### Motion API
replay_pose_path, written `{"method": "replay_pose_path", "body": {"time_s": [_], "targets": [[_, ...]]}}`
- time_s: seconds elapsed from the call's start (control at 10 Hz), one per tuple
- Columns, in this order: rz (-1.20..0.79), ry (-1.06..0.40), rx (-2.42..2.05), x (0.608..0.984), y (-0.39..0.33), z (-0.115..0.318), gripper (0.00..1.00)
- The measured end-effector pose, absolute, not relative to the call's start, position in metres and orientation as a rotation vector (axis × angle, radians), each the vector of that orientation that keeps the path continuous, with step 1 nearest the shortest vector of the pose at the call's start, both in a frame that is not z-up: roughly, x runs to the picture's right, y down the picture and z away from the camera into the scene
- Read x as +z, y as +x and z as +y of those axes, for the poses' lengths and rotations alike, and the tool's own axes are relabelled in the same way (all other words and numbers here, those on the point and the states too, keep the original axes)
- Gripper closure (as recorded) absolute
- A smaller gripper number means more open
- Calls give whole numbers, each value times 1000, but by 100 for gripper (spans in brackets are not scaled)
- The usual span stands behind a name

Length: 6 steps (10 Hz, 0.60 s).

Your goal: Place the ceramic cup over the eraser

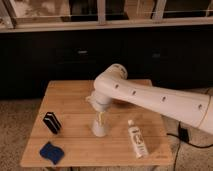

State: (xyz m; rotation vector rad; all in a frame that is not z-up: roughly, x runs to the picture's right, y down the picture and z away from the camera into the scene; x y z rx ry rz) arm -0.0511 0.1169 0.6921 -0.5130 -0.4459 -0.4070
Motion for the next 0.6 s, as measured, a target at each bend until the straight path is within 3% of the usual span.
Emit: {"method": "replay_pose_path", "body": {"time_s": [0.6], "targets": [[-476, -522, -427, 697, -61, 119, 20]]}}
